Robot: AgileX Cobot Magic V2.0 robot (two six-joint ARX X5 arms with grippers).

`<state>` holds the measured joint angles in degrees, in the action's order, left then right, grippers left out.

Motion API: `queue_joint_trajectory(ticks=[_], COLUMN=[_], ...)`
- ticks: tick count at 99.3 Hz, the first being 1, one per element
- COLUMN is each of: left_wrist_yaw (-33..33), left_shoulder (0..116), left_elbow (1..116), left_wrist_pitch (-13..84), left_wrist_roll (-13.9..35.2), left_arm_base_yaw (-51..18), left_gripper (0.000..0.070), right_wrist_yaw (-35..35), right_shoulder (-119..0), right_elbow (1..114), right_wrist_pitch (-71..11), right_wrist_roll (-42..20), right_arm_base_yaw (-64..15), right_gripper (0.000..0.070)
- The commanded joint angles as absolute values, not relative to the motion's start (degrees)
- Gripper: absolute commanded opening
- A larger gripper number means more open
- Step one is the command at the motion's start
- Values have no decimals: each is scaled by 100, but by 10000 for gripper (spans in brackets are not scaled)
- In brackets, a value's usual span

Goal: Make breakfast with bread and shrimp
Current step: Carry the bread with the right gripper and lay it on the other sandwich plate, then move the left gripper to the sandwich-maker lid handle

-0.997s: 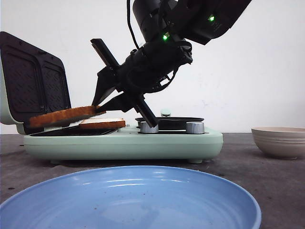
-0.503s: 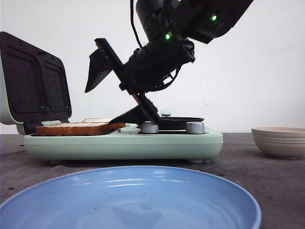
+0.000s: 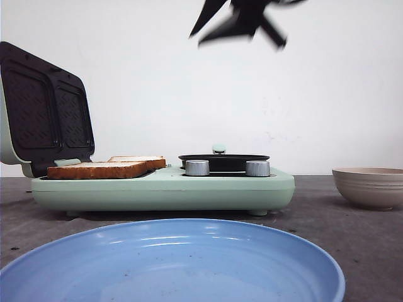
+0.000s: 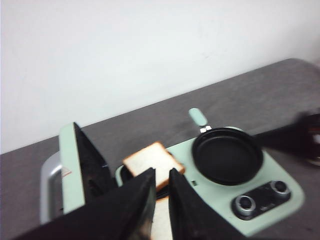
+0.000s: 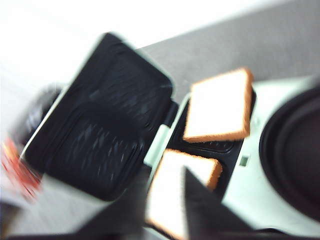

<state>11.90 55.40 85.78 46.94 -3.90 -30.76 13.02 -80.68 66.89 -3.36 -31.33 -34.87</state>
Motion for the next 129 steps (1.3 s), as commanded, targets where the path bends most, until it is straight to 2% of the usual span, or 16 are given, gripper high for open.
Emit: queue_joint_trajectory(ticks=[1,11,33,44,53,66,82,92,106,114,129], left_wrist_yaw=[1378,1555,1409,993,397,-108,-478,-829,-974,-1138,-2314], left_shoulder=[5684,5865,6331,6632,6910,7338,7787,7992,8178,8285,8584], left_elbow=[8696,8696,8696,8707,8709,8744,8748,8748,8748,8748,8748], left_wrist_pitch=[4550,4318,3487,3387,3459,3900,4447,4552,4521,4497,4392], left_wrist_roll=[-440,-416,-78,340,652,742,854,851,934,1087,1706], left_arm_base_yaw=[-2971,-2613,-1352,-681,-145,399,816,996,1162,1288,1640], left_gripper=[0,0,0,0,0,4,166,224,405,432,432], right_wrist_yaw=[1151,873,873,884,875,878,875,875,871,849,847], right_shoulder=[-7749,-7212,-6189,-5749,-5437,-5026,-4619,-4416,-4156,-4051,-3944], right_elbow=[6805,6803,6803,6803,6803,6803,6803,6803,6803,6803,6803], right_wrist_pitch=[-657,-1212,-2165,-2622,-3009,-3494,-3896,-3990,-4038,-4084,-4204], right_wrist_roll=[-1798,-1356,-810,-714,-646,-506,-493,-493,-493,-495,-519], right_arm_base_yaw=[-3533,-3533,-3531,-3531,-3531,-3533,-3533,-3533,-3533,-3533,-3533], right_gripper=[0,0,0,0,0,0,0,0,0,0,0])
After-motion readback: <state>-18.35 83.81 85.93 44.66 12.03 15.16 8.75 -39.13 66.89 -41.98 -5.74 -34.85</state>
